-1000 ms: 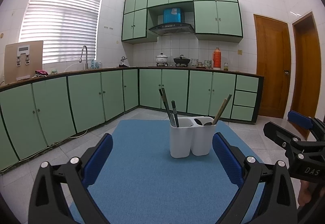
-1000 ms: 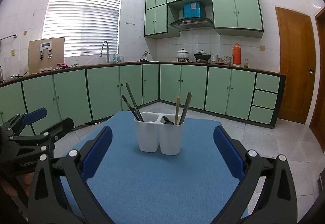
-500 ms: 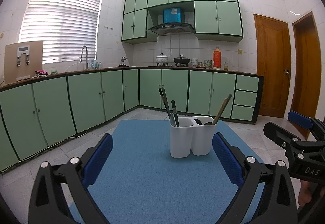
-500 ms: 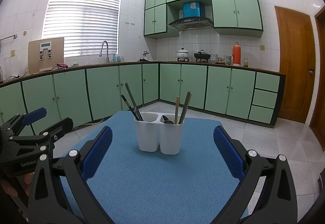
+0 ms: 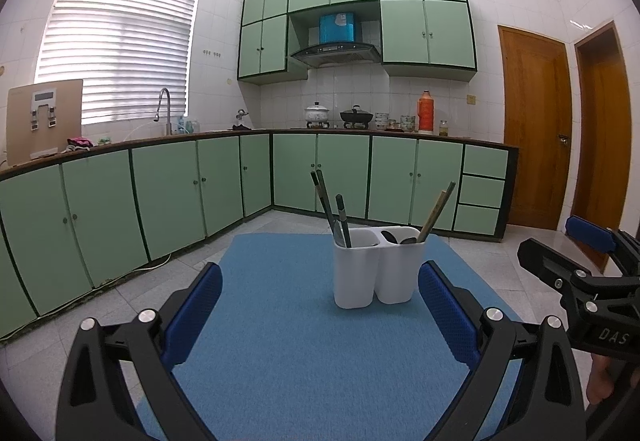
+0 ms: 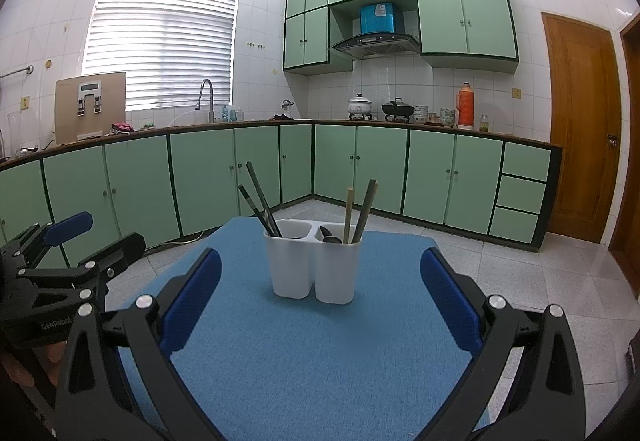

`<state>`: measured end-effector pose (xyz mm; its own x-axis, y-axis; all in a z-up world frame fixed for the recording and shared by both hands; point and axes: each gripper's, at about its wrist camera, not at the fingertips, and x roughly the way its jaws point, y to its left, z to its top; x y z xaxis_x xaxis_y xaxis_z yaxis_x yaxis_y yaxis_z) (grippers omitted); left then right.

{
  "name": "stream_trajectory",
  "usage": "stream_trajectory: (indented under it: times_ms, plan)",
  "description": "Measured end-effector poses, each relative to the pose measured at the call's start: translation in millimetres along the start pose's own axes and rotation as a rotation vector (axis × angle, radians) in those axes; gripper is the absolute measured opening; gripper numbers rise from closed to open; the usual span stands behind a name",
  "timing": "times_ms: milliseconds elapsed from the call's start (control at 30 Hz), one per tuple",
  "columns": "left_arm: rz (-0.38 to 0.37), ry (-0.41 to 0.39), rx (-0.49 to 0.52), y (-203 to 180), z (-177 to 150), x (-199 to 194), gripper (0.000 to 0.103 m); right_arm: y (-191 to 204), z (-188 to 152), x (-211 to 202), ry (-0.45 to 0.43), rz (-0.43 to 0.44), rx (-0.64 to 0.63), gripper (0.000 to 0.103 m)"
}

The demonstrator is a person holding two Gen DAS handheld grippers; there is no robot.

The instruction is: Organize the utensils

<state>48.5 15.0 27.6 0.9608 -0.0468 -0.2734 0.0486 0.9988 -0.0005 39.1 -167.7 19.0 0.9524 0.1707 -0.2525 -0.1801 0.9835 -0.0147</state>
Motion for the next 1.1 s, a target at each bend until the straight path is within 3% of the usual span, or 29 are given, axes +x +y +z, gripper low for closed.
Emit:
stream_trajectory:
  times_ms: [1100]
  plan:
    - [0.001,-0.007,-0.016,-0.7,-0.2,-0.1,0.096,-1.3,-2.0,0.6,0.005,-0.005,0.002,0.097]
